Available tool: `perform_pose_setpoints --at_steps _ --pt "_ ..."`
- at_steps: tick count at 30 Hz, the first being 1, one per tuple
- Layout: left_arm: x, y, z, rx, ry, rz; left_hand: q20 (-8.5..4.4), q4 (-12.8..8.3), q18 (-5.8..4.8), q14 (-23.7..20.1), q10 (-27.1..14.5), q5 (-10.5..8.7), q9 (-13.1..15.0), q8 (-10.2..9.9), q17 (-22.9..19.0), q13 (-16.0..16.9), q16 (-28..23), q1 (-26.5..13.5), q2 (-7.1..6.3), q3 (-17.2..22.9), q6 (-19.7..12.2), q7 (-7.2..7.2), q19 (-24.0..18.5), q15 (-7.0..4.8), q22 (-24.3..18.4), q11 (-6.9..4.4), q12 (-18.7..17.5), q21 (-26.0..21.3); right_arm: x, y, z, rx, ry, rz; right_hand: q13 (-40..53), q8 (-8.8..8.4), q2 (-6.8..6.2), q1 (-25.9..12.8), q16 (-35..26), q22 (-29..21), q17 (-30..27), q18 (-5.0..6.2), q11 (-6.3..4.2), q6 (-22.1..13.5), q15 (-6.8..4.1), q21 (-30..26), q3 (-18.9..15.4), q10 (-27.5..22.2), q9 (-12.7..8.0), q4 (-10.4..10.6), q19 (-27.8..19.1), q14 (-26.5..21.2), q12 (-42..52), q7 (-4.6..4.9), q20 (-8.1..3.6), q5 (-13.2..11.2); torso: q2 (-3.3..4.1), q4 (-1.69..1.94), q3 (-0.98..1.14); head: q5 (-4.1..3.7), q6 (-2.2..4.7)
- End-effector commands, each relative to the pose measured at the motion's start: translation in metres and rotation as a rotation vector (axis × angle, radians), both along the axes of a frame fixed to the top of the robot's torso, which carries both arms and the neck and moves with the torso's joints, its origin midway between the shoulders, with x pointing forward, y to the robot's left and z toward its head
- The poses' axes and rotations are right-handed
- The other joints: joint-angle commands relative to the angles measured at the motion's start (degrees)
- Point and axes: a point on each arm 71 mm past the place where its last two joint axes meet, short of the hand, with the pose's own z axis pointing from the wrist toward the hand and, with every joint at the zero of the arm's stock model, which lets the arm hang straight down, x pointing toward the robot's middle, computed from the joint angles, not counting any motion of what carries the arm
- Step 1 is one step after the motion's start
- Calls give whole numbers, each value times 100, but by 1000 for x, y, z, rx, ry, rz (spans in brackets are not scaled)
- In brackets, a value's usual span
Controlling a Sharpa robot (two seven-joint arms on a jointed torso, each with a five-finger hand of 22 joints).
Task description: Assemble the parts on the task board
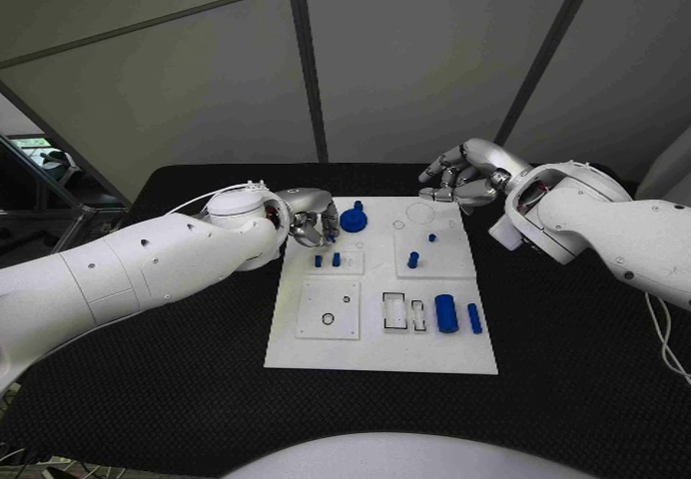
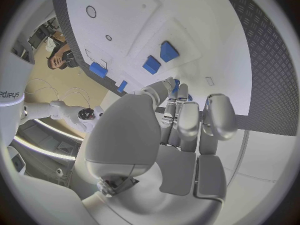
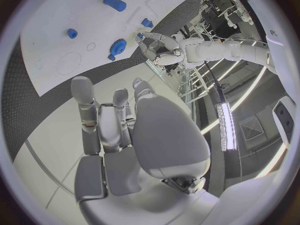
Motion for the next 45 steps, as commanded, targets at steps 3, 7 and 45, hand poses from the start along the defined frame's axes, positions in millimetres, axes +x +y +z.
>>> perform_pose_setpoints --at_steps 3,7,45 --pt "1 0 -1 8 16 0 15 15 -245 1 49 -29 -5 -31 -20 -3 14 -49 -5 9 48 -8 -5 13 103 -4 -21 -35 0 1 1 0 -6 9 -7 24 15 25 -26 -4 1 46 -1 -20 -41 -32 27 -27 -5 0 44 41 34 -16 -15 20 -1 -3 4 -2 -8" --pt "2 0 -2 8 14 7 13 18 -234 -24 30 -32 -13 -70 -73 -8 -8 -93 -41 -6 31 -16 -35 11 75 -6 -62 -91 0 1 1 0 -6 8 -7 24 15 25 -26 -4 1 46 -1 -20 -41 -32 27 -27 -5 0 44 41 34 -16 -15 20 0 -2 5 -13 -9" --pt "3 6 -4 1 24 38 81 96 -179 -87 -479 -32 -79 -747 -289 -138 -38 -324 -231 -281 -911 -105 -151 108 -69 124 -557 -425 0 -5 0 -44 -7 -8 -975 74 -2 96 -39 5 31 39 -8 -45 -48 -58 146 -430 -10 23 103 62 -899 -14 -26 46 -7 1 2 -42 23"
